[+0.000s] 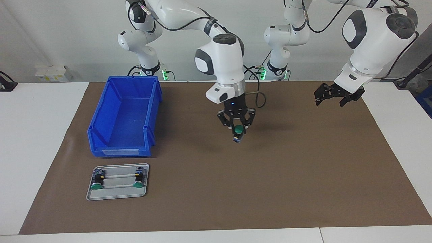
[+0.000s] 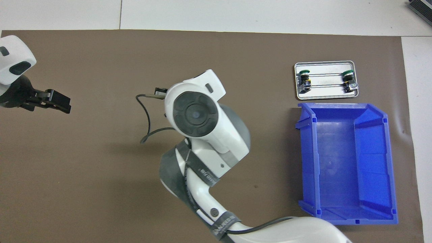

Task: Place and press button with both arms
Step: 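Carry the green button into the blue bin with the right gripper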

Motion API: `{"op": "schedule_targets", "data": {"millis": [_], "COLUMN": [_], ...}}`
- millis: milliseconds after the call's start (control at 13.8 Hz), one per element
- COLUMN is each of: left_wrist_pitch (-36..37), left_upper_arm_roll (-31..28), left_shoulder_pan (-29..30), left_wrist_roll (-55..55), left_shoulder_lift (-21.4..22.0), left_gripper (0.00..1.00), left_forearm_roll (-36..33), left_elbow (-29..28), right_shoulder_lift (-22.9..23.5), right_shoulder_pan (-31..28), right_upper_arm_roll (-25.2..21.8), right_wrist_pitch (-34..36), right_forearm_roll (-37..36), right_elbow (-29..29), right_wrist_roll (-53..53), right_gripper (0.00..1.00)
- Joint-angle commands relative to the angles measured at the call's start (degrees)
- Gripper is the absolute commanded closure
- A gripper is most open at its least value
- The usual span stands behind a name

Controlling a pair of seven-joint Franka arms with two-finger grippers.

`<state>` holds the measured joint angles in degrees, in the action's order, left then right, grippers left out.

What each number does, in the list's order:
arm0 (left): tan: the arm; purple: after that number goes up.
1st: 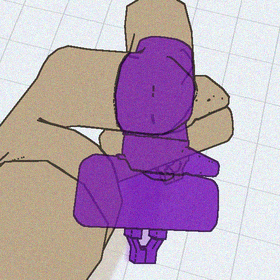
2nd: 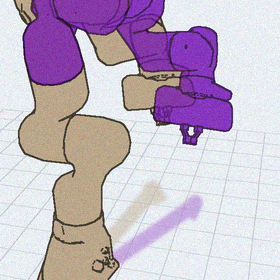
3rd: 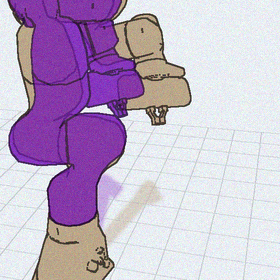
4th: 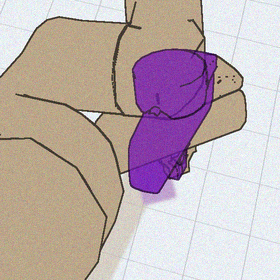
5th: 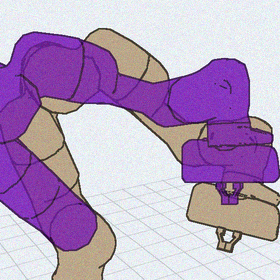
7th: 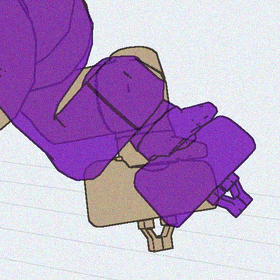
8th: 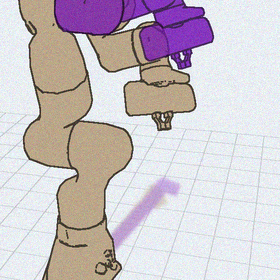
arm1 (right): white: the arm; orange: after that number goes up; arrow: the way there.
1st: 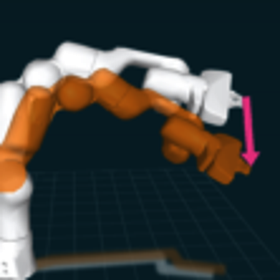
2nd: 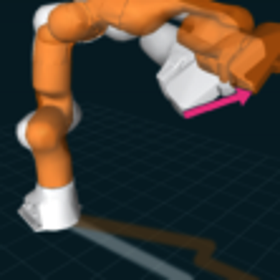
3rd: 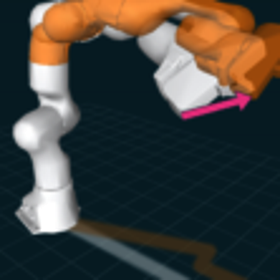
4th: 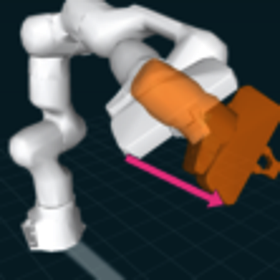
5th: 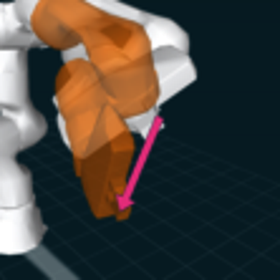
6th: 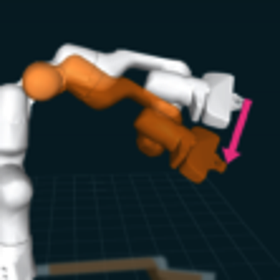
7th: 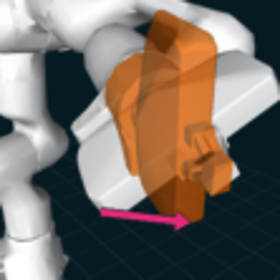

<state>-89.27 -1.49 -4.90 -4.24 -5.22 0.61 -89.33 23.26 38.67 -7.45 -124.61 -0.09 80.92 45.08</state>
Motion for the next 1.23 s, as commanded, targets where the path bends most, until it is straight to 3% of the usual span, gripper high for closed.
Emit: {"op": "schedule_targets", "data": {"millis": [0,217,435,652,942,1159], "left_wrist_pitch": [-1.44,-1.44,-1.52,-1.35,-1.35,-1.35], "left_upper_arm_roll": [0.43,0.43,0.43,0.43,0.43,0.43], "left_shoulder_pan": [0.59,0.59,0.68,0.59,0.59,0.59], "left_wrist_roll": [-0.33,-0.24,-0.24,-0.24,-0.24,-0.24], "left_shoulder_lift": [2.67,2.84,3.11,3.28,3.28,3.28], "left_gripper": [0.00,0.00,0.00,0.00,0.00,0.00], "left_forearm_roll": [-0.70,-0.79,-0.79,-0.79,-0.79,-0.70], "left_elbow": [-2.78,-2.69,-2.78,-2.69,-2.69,-2.69], "right_shoulder_lift": [-7.15,-14.18,-20.78,-24.39,-29.93,-30.37], "right_shoulder_pan": [-6.21,-16.05,-24.84,-34.51,-38.41,-37.71], "right_upper_arm_roll": [0.69,0.86,0.86,0.86,0.86,0.95], "right_wrist_pitch": [4.79,11.66,16.23,16.51,5.55,-3.58], "right_forearm_roll": [-0.70,-0.70,-0.70,-0.70,-0.61,0.01], "right_elbow": [5.39,8.62,15.47,21.80,36.38,43.24], "right_wrist_roll": [-5.51,-15.24,-29.56,-47.32,-52.38,-51.94], "right_gripper": [1.00,1.00,1.00,1.00,1.00,1.00]}}
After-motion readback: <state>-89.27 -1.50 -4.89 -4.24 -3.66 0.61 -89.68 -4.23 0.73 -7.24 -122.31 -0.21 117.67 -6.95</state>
